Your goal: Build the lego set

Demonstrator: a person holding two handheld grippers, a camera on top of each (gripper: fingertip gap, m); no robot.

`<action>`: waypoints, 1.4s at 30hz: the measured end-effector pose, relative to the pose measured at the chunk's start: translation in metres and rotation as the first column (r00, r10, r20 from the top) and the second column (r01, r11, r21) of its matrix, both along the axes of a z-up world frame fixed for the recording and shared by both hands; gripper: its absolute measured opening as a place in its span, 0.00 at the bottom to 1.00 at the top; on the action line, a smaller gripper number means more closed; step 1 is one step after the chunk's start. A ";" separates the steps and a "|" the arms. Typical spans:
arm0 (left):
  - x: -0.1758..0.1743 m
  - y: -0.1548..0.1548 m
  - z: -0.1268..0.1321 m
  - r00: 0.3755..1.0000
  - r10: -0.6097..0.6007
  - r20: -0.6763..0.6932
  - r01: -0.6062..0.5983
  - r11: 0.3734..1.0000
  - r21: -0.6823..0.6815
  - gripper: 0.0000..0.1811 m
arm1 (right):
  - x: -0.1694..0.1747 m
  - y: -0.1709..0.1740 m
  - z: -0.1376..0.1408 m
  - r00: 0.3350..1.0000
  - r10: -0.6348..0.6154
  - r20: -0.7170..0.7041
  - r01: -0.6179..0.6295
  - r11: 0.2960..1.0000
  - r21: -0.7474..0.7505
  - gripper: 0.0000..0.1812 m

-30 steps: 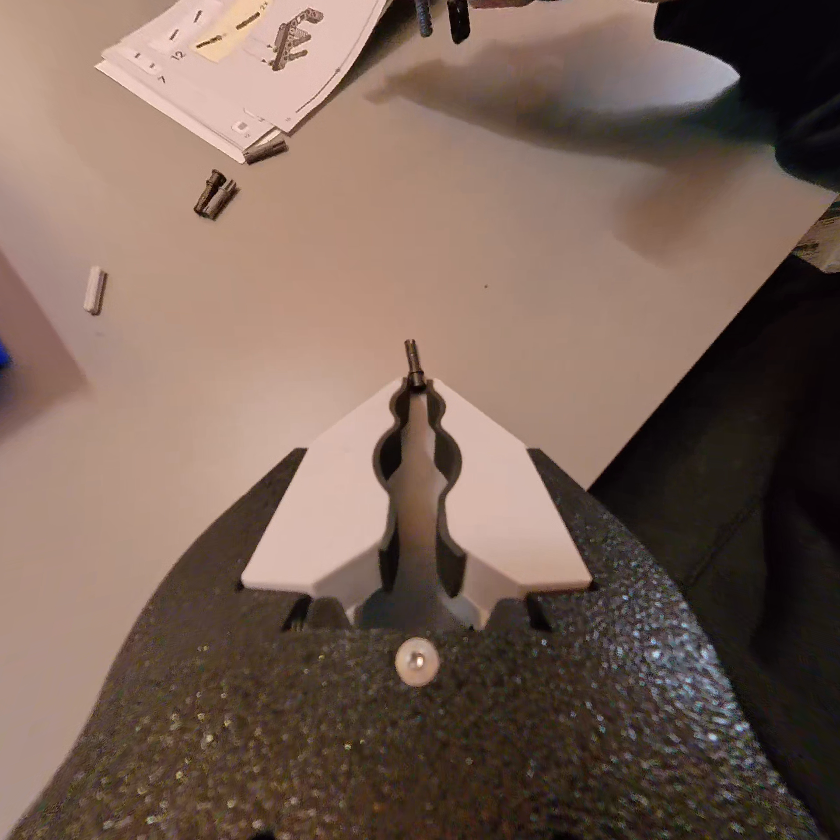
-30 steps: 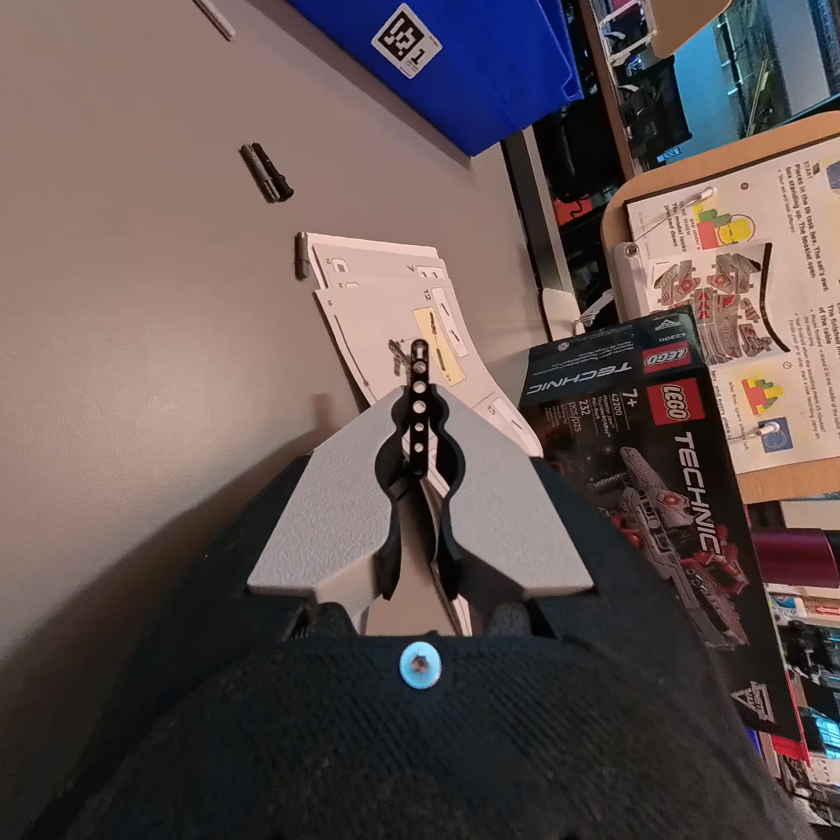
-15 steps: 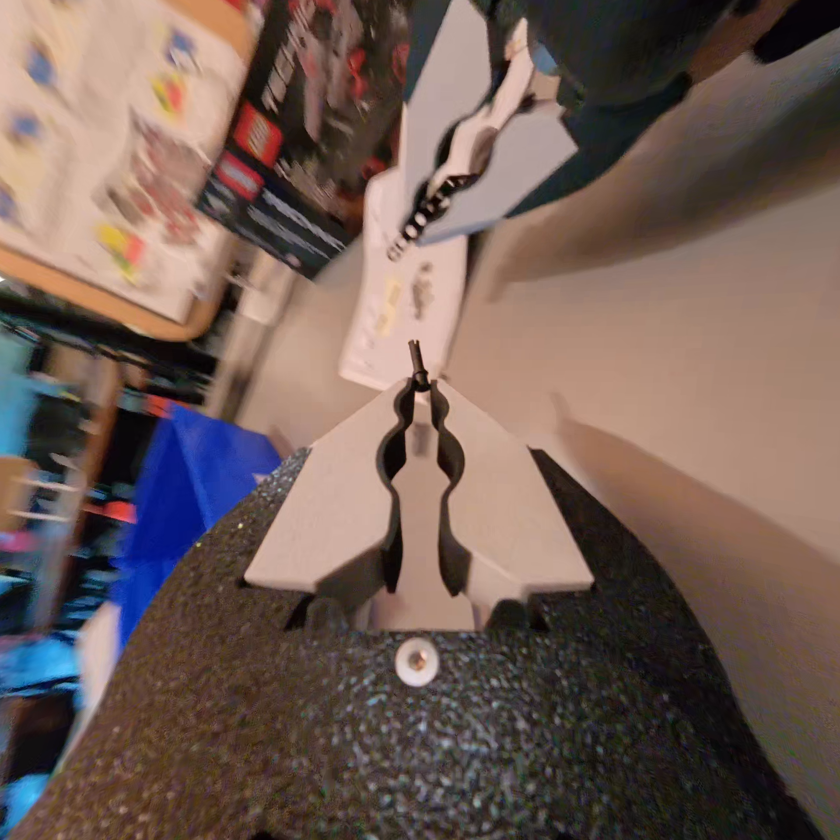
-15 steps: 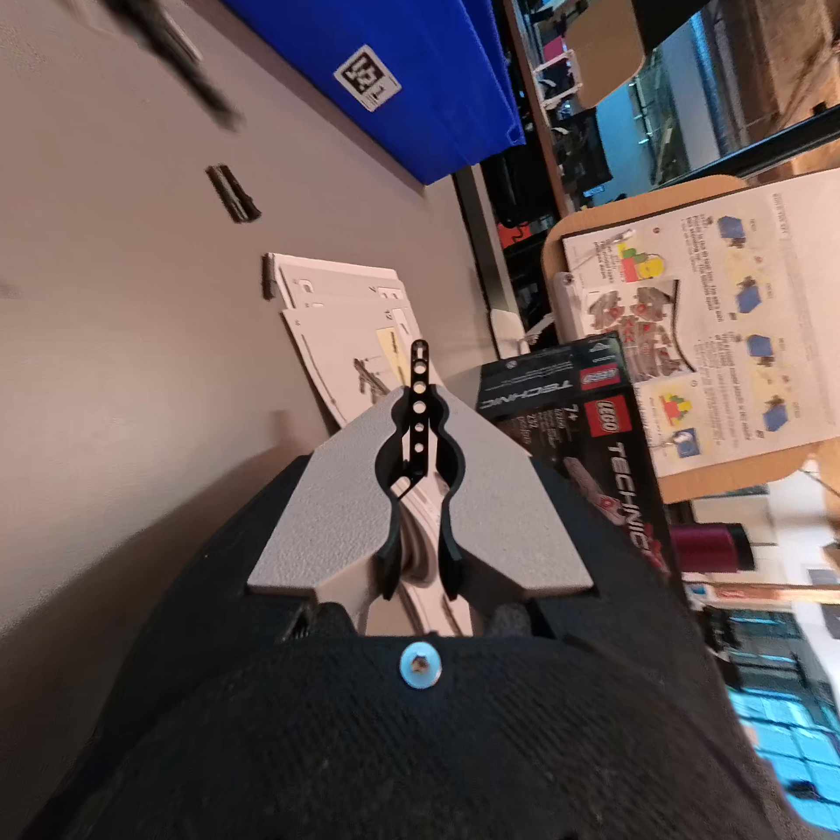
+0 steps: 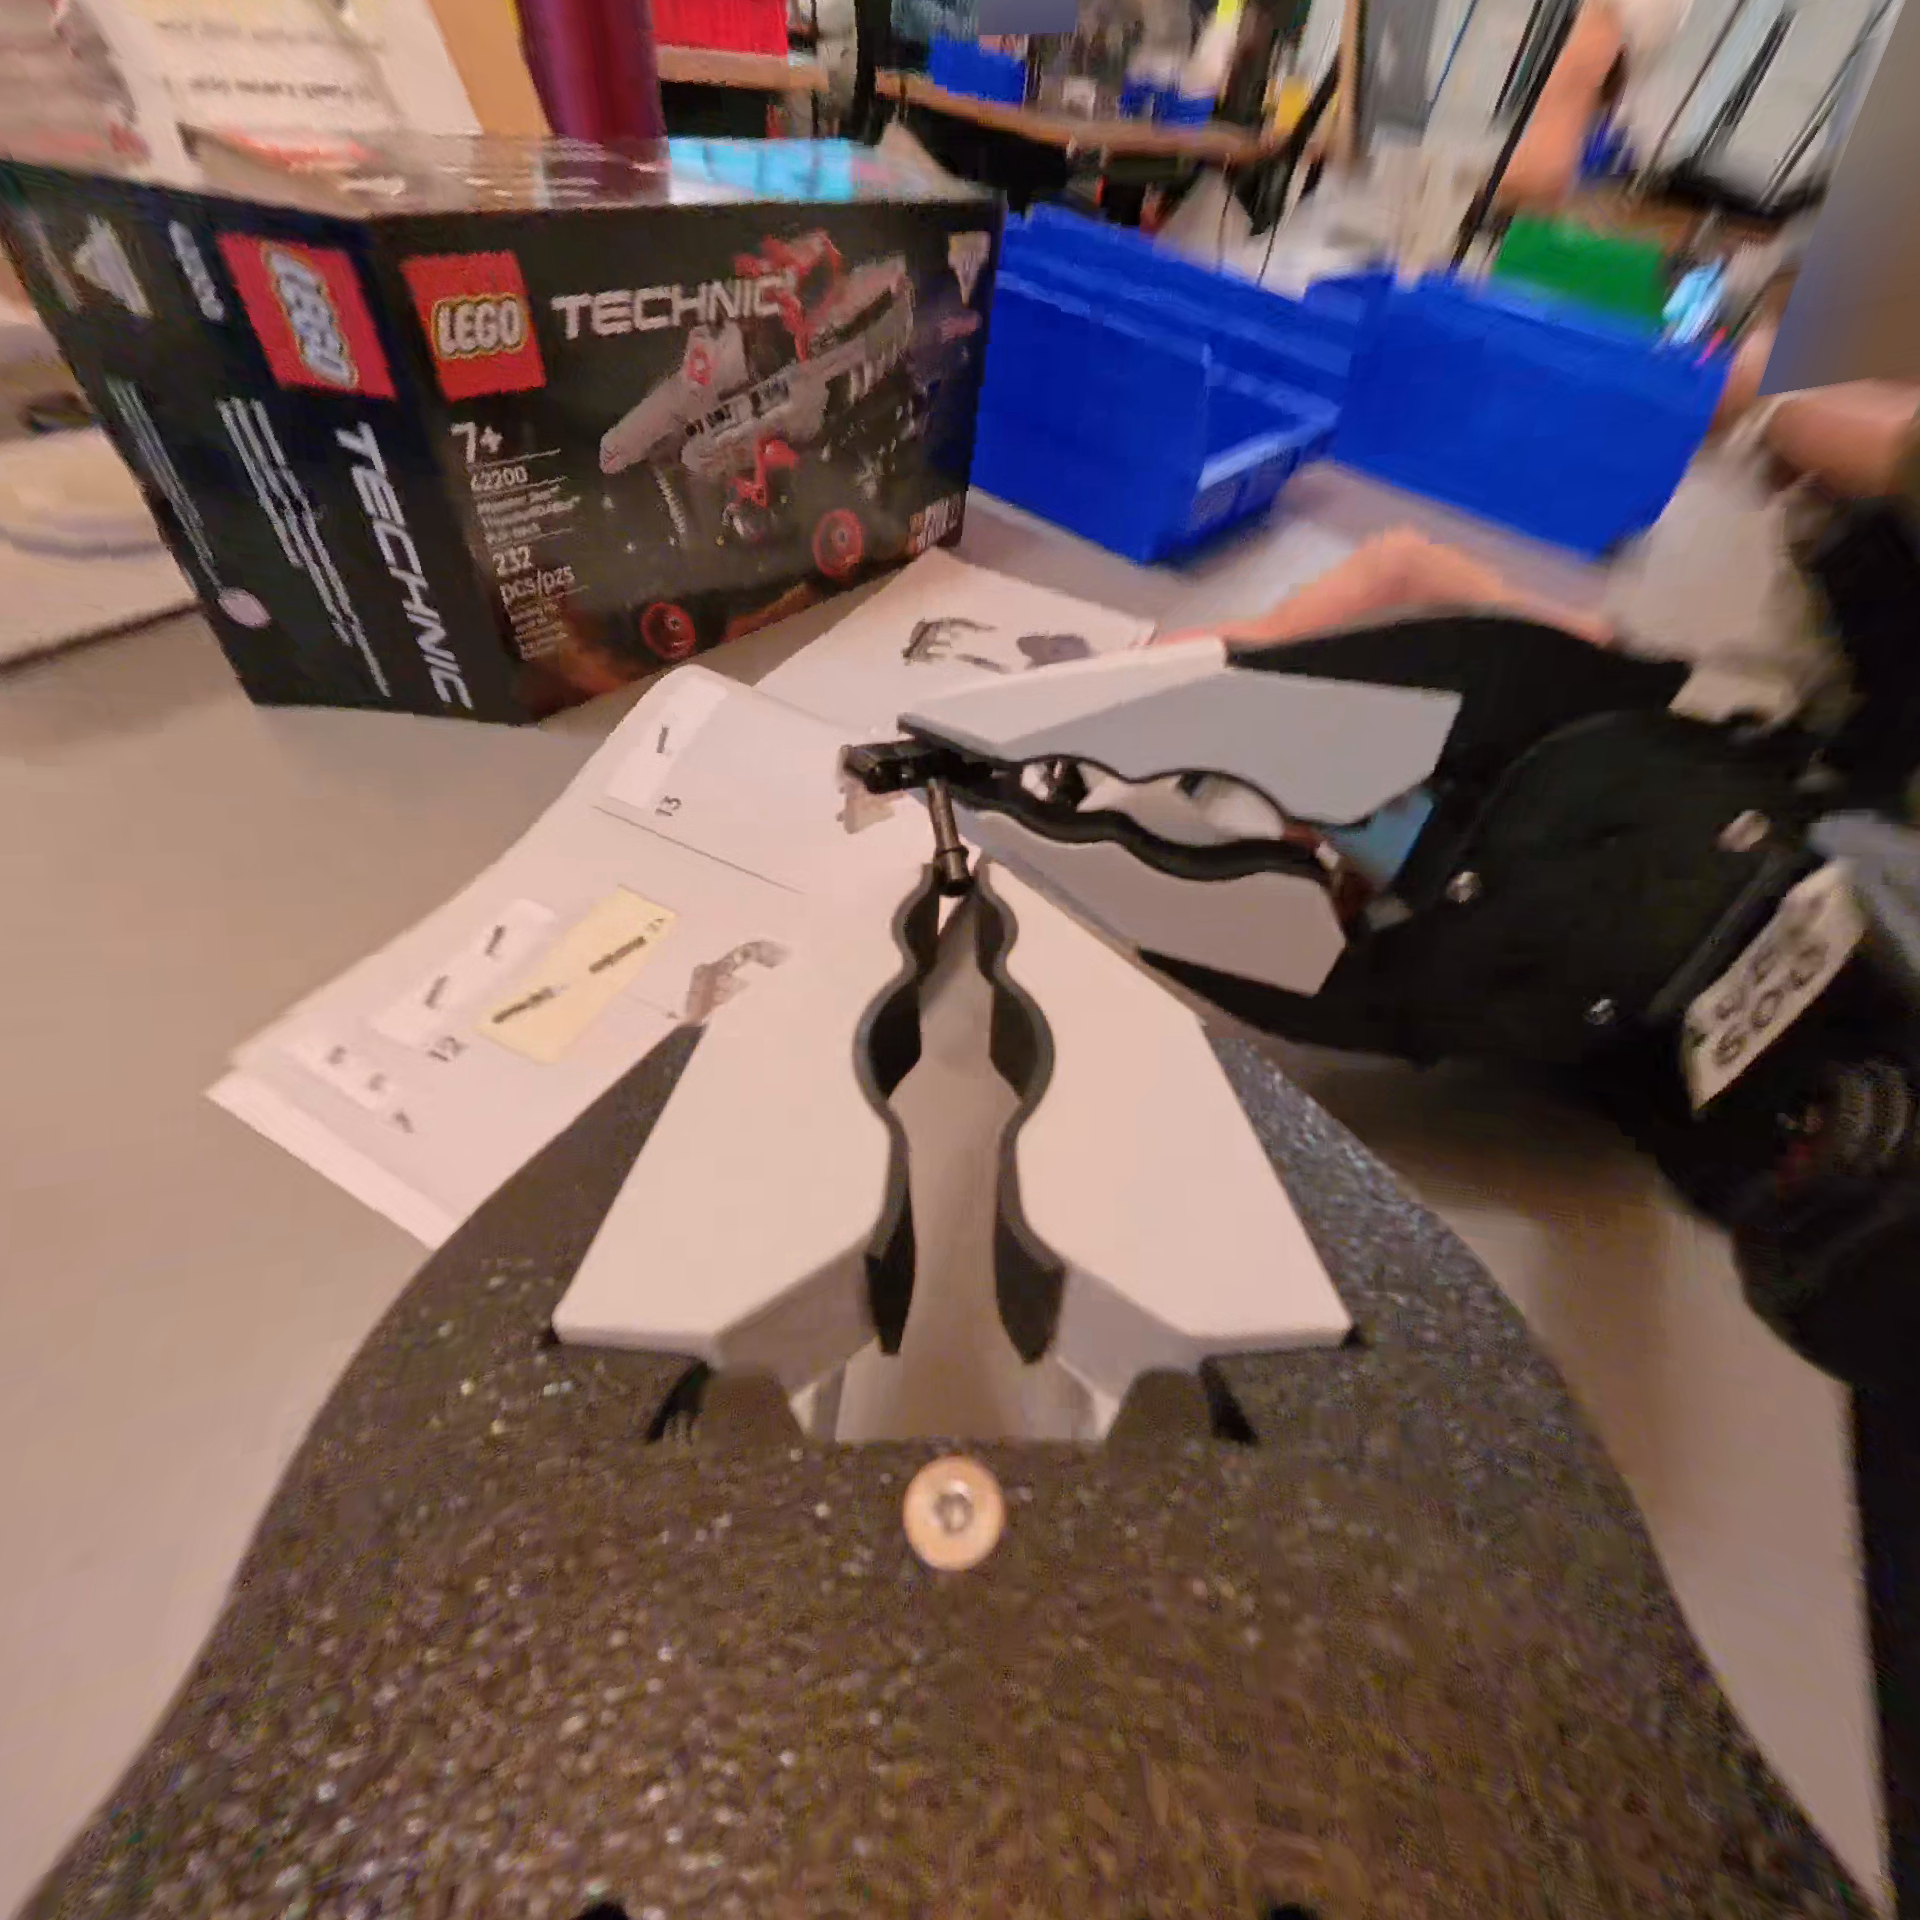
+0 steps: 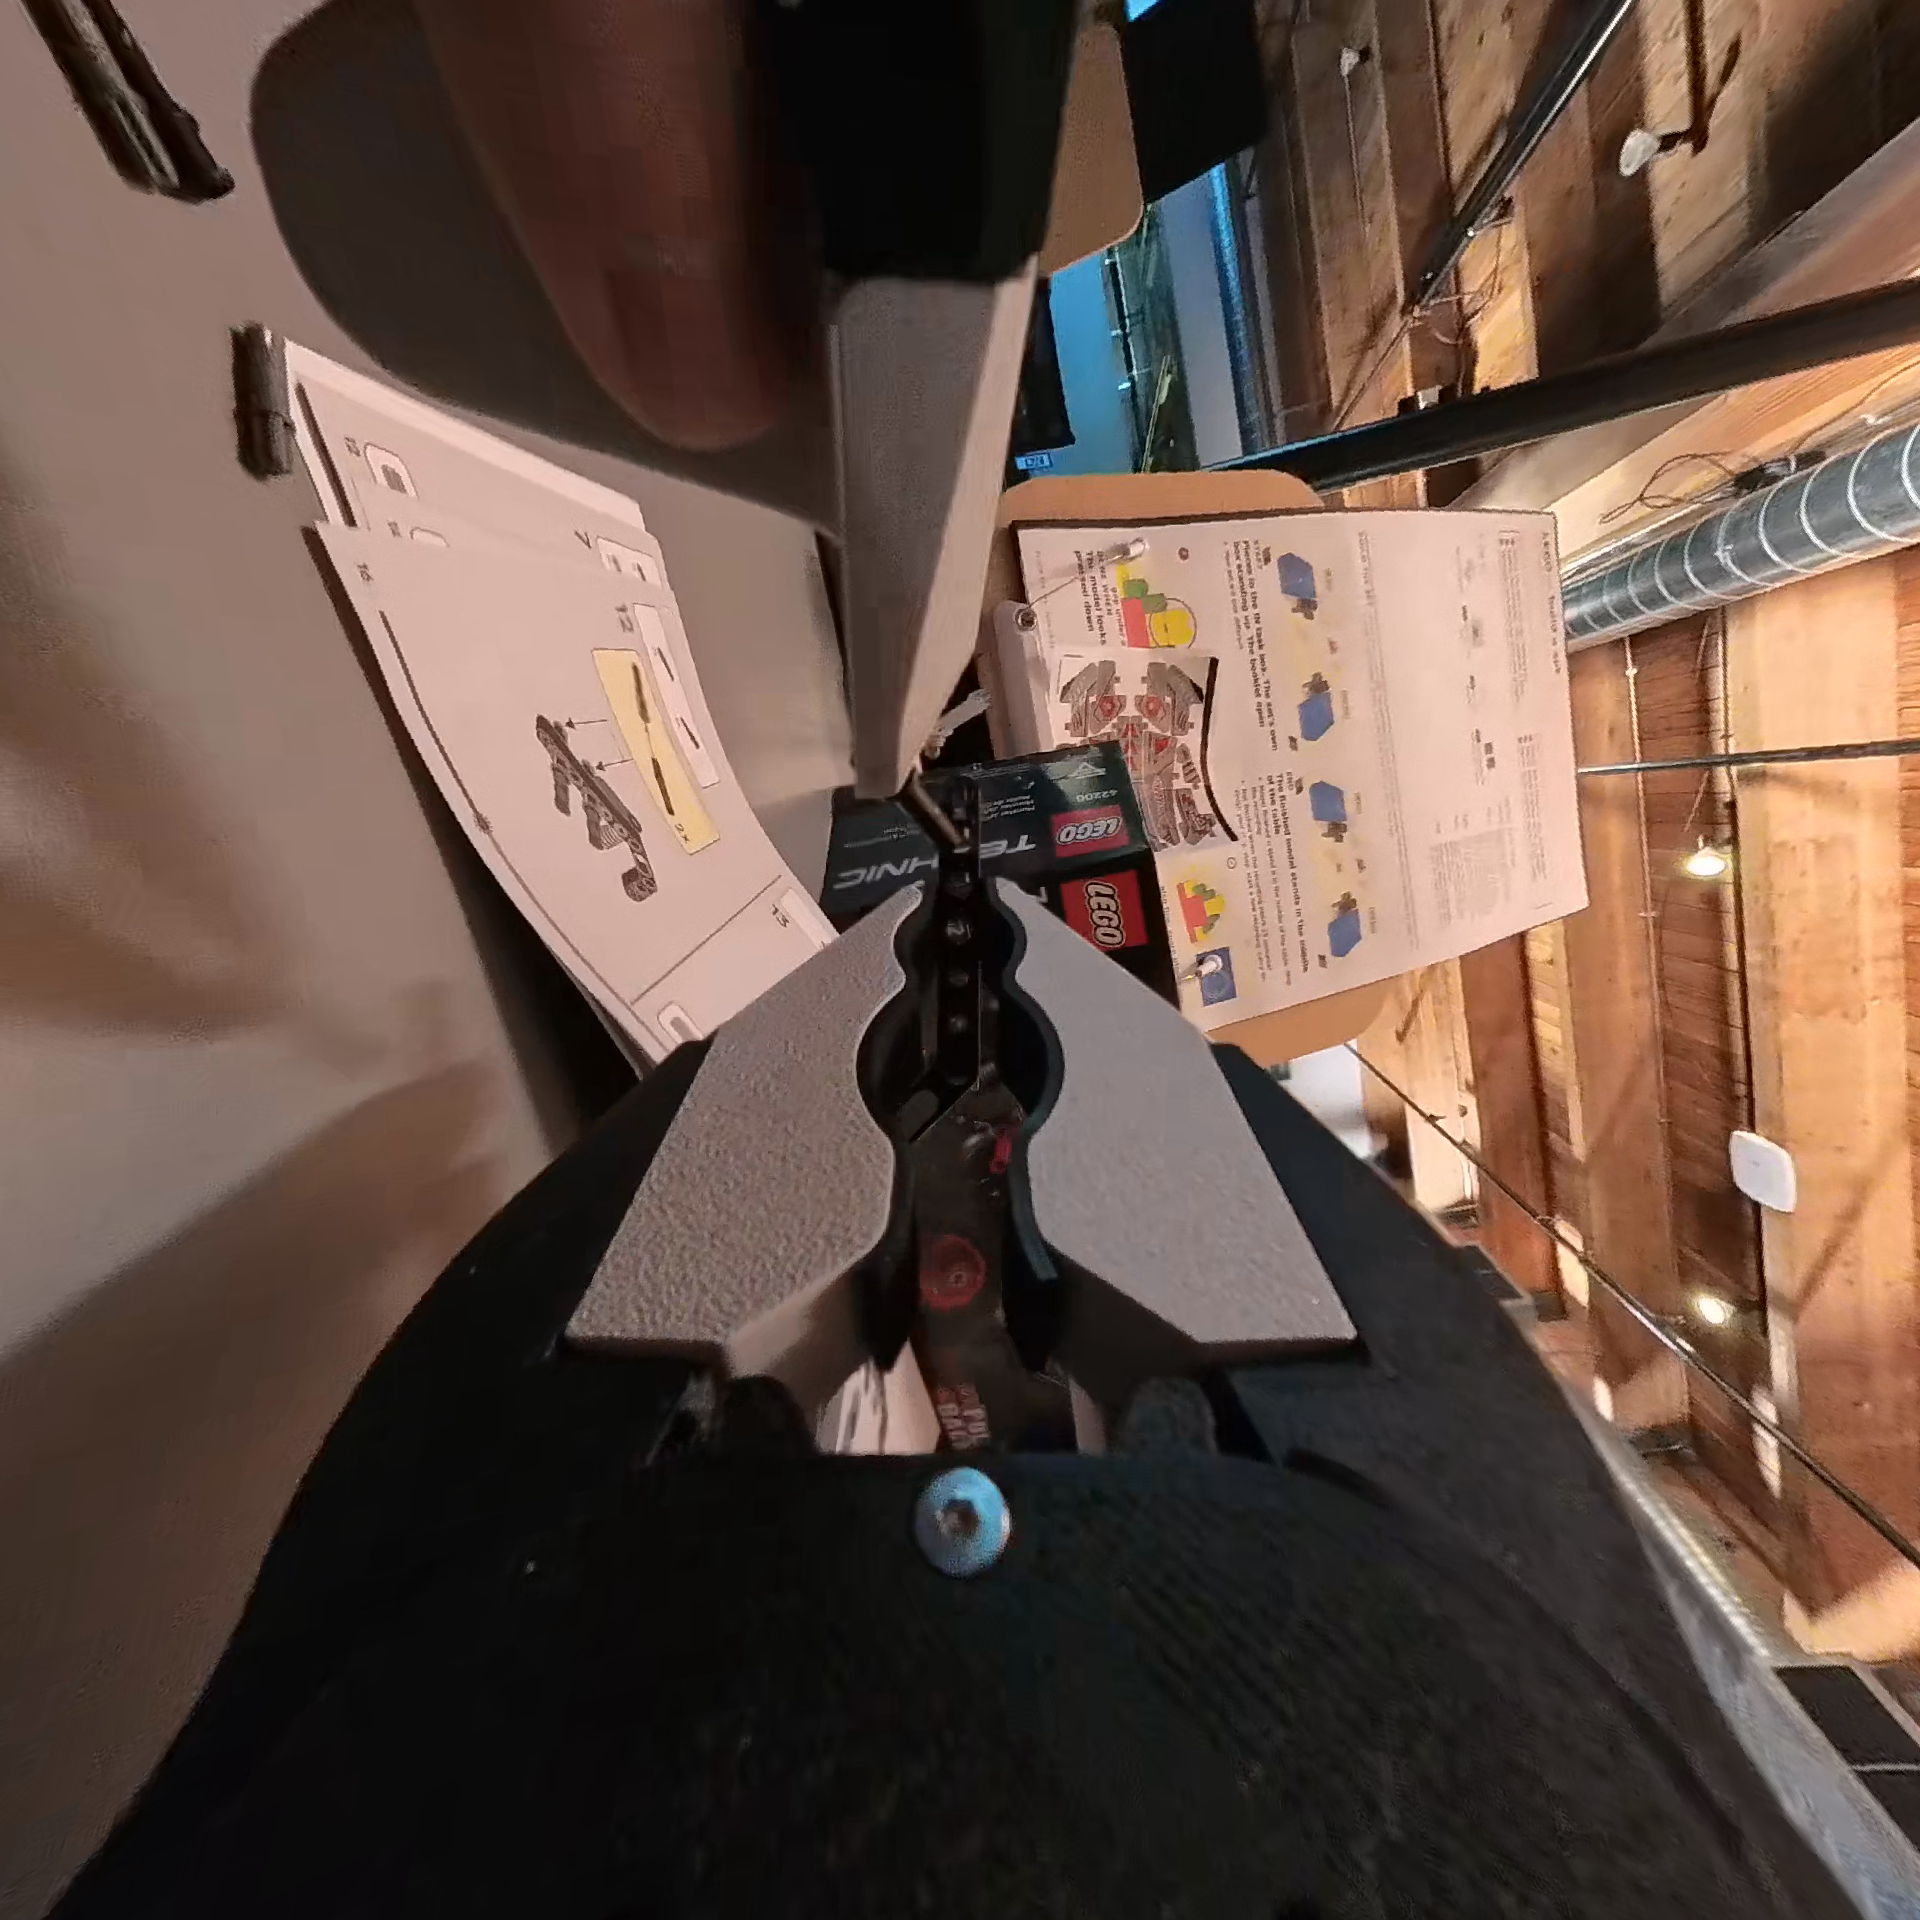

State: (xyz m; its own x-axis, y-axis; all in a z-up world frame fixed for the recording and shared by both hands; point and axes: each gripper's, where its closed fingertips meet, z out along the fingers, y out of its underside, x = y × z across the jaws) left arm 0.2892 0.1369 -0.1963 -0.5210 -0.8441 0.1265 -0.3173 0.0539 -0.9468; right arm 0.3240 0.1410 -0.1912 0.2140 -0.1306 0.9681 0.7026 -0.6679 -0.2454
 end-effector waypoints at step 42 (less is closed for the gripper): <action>0.001 -0.006 -0.009 0.967 -0.098 -0.234 -0.134 0.586 -0.799 0.02 | 0.002 -0.015 -0.006 0.957 -0.001 0.290 0.045 0.988 -0.146 0.02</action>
State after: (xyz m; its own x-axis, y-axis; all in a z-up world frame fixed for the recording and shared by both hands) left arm 0.2899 0.1309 -0.2052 -0.3640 -0.3419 0.8664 -0.5177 -0.6990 -0.4934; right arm 0.3262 0.1261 -0.1969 -0.0785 0.0190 0.9967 0.7125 -0.6983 0.0694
